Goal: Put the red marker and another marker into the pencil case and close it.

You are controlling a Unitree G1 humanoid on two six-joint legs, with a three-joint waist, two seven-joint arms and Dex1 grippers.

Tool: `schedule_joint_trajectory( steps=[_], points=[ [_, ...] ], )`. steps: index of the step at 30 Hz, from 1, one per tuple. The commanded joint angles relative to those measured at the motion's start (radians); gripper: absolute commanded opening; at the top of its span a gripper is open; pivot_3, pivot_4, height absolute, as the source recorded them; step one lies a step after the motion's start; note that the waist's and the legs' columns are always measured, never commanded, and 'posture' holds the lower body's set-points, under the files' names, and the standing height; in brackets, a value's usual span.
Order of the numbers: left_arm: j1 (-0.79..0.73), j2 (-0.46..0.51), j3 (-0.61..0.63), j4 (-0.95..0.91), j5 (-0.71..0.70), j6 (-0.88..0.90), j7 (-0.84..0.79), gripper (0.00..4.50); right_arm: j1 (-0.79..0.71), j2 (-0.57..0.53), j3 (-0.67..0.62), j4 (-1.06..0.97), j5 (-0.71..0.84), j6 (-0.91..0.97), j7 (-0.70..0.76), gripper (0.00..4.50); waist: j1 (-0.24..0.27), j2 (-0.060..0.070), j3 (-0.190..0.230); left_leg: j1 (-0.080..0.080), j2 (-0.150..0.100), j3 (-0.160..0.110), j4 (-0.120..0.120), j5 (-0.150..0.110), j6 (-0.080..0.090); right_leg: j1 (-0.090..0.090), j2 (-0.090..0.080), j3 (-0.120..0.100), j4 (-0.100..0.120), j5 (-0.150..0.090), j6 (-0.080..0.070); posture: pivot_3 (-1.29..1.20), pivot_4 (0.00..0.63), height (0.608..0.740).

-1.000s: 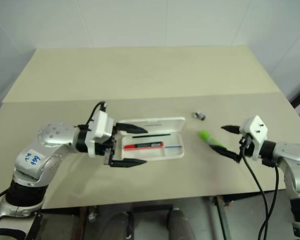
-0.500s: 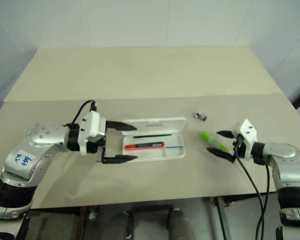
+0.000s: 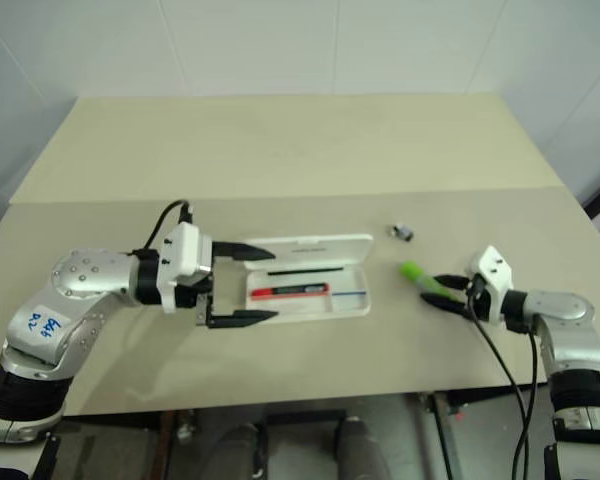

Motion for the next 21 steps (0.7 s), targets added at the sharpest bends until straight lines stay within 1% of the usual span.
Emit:
schedule_joint_trajectory(
  steps=[1,7,9,13,21],
  points=[
    [-0.020,0.003,0.030,-0.016,-0.015,-0.007,0.005,4.50,0.032,-0.003,0.001,-0.034,0.001,0.033,0.010,1.11,0.000,0.000,0.000,0.000,0.000,0.000,0.000,0.000,0.000,0.000,0.000,0.000,0.000,0.000,0.000,0.00,0.150,0.740],
    [-0.008,0.016,0.036,-0.003,-0.003,-0.025,-0.010,4.50,0.049,-0.006,-0.013,-0.093,-0.002,0.061,-0.023,1.11,0.000,0.000,0.000,0.000,0.000,0.000,-0.001,0.000,0.000,0.000,0.000,0.000,0.000,0.000,0.000,0.00,0.150,0.740],
    [0.018,0.030,0.052,0.022,0.009,-0.057,-0.026,4.50,0.051,-0.020,-0.032,-0.152,0.021,0.077,-0.017,1.11,0.000,0.000,0.000,0.000,0.000,0.000,-0.002,0.000,0.000,-0.001,0.000,0.000,0.000,0.000,0.000,0.00,0.150,0.740],
    [0.090,0.072,0.088,0.052,0.018,-0.135,-0.073,4.50,0.074,-0.048,-0.065,-0.325,0.080,0.153,-0.004,1.11,-0.007,0.001,0.000,0.000,0.000,0.000,-0.003,0.000,0.000,-0.002,0.000,0.000,0.001,0.000,0.000,0.00,0.150,0.740],
    [0.162,0.093,0.144,0.039,0.006,-0.184,-0.085,4.50,0.120,-0.091,-0.090,-0.638,0.223,0.356,0.001,1.11,0.000,0.001,0.001,0.000,0.000,0.000,-0.004,0.000,0.000,-0.003,0.000,0.000,0.000,-0.002,-0.003,0.00,0.150,0.740]
  ],
)
